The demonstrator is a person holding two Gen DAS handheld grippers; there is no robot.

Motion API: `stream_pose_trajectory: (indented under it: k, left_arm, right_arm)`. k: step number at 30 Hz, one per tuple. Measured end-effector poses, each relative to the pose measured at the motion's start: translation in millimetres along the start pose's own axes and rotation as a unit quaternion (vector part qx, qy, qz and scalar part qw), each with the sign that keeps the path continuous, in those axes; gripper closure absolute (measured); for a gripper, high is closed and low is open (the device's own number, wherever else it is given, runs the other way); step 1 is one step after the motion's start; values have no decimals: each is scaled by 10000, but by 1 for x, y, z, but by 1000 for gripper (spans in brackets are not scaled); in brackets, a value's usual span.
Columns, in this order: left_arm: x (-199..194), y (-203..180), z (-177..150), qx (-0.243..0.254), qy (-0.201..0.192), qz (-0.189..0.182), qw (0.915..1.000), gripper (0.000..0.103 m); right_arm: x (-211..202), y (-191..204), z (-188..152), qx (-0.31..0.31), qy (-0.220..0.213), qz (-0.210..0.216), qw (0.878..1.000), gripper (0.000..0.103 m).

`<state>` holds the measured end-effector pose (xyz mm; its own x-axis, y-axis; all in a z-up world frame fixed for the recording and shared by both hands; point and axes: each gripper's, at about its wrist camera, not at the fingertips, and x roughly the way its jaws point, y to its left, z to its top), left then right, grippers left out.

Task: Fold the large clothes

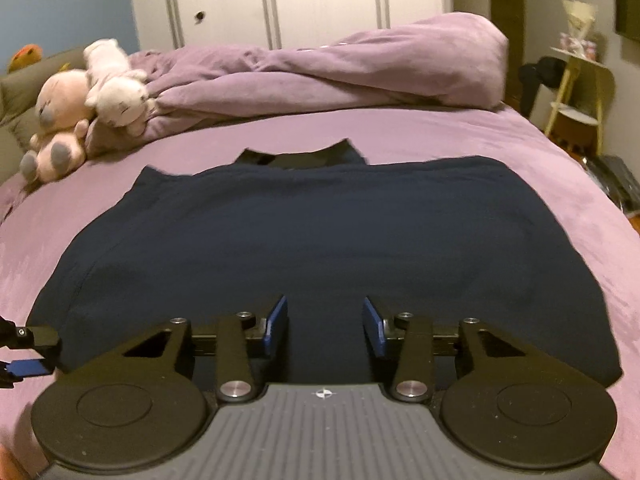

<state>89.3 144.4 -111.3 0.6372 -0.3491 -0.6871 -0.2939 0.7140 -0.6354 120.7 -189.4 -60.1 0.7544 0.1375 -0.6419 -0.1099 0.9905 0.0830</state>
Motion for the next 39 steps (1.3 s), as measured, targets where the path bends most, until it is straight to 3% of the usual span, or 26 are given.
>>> stream_pose_trajectory:
  k: [3, 10, 14, 16, 21, 26, 31, 35, 37, 39]
  left_arm:
    - [14, 7, 0, -390, 69, -219, 9990, 23]
    - [37, 18, 16, -1083, -204, -642, 9918, 22]
    - [41, 31, 20, -1499, -222, -833, 9849, 31]
    - [39, 28, 22, -1423, -236, -812, 9862, 37]
    - [26, 14, 25, -1073, -393, -797, 9902, 52]
    - [26, 8, 29, -1050, -409, -797, 9904, 49]
    - [36, 18, 30, -1569, -354, -860, 9832, 43]
    - [33, 12, 32, -1423, -303, -717, 9868, 47]
    - [29, 8, 36, -1341, -263, -661, 9884, 51]
    - [26, 1, 39, -1233, -244, -601, 9902, 53]
  right_arm:
    - [6, 14, 1, -148, 54, 0, 9999, 62]
    - [9, 25, 0, -335, 138, 68, 9993, 62]
    - [8, 29, 2, -305, 50, 69, 9995, 71]
    - [11, 32, 3, -337, -1, 63, 9994, 77]
    - [25, 47, -2, -485, 79, 24, 9988, 80]
    - [45, 55, -13, -782, 366, 8, 9963, 80]
    - [24, 54, -13, -628, -89, 88, 9979, 81]
    - [38, 54, -19, -935, 366, 212, 9947, 81]
    - [33, 44, -7, -606, 437, 388, 9964, 83]
    - [20, 28, 2, -239, 205, 328, 9990, 83]
